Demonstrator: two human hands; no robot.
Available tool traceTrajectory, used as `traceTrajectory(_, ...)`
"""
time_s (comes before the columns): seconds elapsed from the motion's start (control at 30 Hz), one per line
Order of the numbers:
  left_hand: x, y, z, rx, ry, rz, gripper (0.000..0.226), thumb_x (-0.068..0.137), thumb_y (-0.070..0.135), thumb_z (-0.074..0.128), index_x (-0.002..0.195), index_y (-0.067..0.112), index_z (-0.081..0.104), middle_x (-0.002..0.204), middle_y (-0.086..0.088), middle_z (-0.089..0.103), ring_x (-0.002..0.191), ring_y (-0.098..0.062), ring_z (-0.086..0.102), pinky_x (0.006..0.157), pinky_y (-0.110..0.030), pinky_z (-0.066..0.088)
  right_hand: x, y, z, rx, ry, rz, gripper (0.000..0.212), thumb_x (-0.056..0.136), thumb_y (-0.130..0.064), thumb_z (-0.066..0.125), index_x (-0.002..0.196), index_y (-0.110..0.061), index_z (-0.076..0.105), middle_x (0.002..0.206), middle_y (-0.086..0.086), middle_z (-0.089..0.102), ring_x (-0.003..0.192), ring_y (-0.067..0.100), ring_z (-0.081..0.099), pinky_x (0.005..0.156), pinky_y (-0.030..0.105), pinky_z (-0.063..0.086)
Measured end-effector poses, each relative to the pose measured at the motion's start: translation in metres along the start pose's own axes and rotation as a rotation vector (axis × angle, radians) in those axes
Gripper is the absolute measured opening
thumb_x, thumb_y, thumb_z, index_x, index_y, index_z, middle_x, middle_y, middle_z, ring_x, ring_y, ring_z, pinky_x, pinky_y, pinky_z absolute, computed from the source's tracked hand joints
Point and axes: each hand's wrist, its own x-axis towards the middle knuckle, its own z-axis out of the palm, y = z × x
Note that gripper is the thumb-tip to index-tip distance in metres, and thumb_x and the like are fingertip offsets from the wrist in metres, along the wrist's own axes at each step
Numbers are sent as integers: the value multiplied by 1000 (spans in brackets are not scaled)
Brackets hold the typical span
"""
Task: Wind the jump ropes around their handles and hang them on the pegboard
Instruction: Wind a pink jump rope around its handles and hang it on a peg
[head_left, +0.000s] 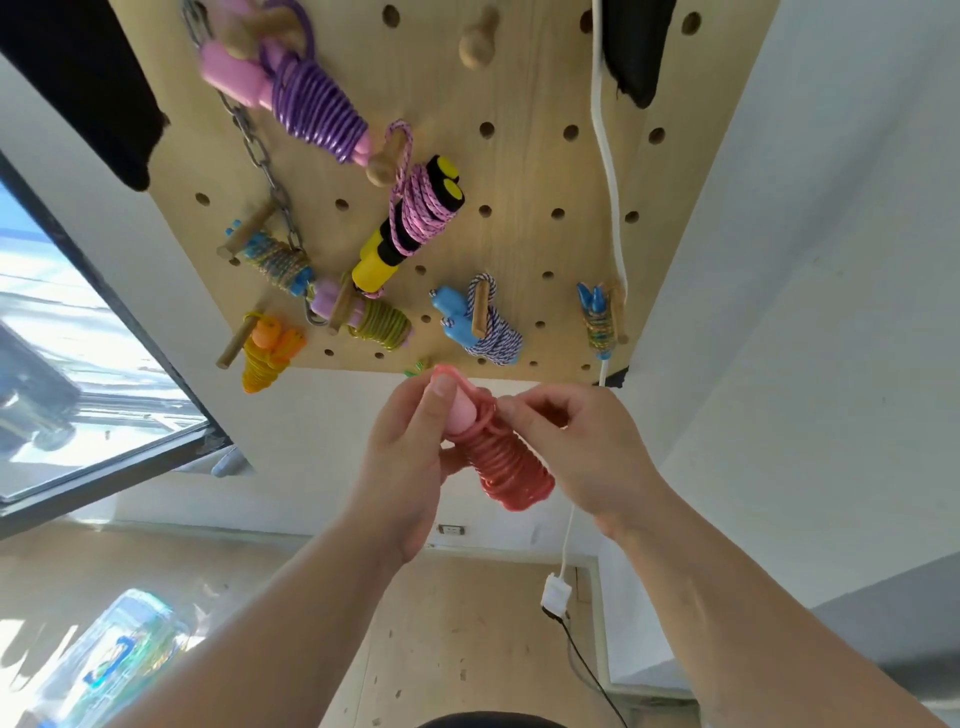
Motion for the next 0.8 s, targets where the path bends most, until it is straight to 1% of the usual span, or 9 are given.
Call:
traceTrajectory(0.1,7,2,10,-15,45,32,42,84,43,57,109,11,65,103,-11,70,92,-19,70,76,-32,59,11,-2,-12,38,-68,-23,6,91,-20,74,88,-16,78,80,-1,72,65,-4,62,54,8,45)
traceTrajectory(0.23,20,11,13,7,81,102,34,88,41,58,107,13,65,98,-8,72,91,-19,70,75,-33,60,29,-16,-16,-20,-187,-119,11,86,-19,79,95,-14,76,83,-2,73,69,-2,65,58,11,48)
traceTrajectory(0.33,34,25,13,107,61,141,37,93,39,63,113,7,61,96,-3,72,87,-13,69,73,-32,58,46,-27,-14,87,-194,-80,5,92,-17,72,88,-15,72,75,-7,69,64,-1,61,59,14,48)
traceTrajectory(0.37,40,31,12,153,53,163,36,93,38,61,112,7,61,96,-4,71,87,-12,68,72,-32,57,52,-31,-14,96,-177,-82,8,94,-17,69,86,-16,70,74,-8,68,64,-1,60,60,16,48)
traceTrajectory(0.5,64,64,11,235,10,218,28,93,36,50,97,14,67,99,-15,68,90,-20,64,83,-52,58,72,-58,-10,111,-66,-186,5,96,-14,66,92,-16,68,84,-2,73,77,9,68,70,23,56)
traceTrajectory(0.6,82,91,13,226,-12,221,26,100,30,48,97,15,69,85,-4,66,78,-16,63,64,-37,58,86,-87,-10,-19,12,-381,10,97,-14,64,91,-22,66,81,-10,70,77,5,66,71,18,54)
traceTrajectory(0.63,88,100,14,225,-31,219,25,100,29,48,100,14,69,89,-5,66,81,-19,65,65,-37,59,91,-96,-11,-69,37,-449,12,98,-14,63,90,-22,66,78,-13,68,76,2,64,69,14,51)
traceTrajectory(0.73,101,130,21,183,-75,205,23,100,21,45,114,22,64,115,-12,64,104,-32,69,81,-51,62,106,-123,-16,-173,117,-587,11,97,-13,64,92,-22,66,76,-17,65,77,-3,61,68,7,44)
traceTrajectory(0.8,109,147,26,185,-102,208,29,100,11,43,114,25,64,119,-12,59,104,-35,69,78,-51,63,116,-135,-19,-208,158,-635,8,96,-13,66,93,-20,69,80,-16,67,78,-1,63,67,8,45)
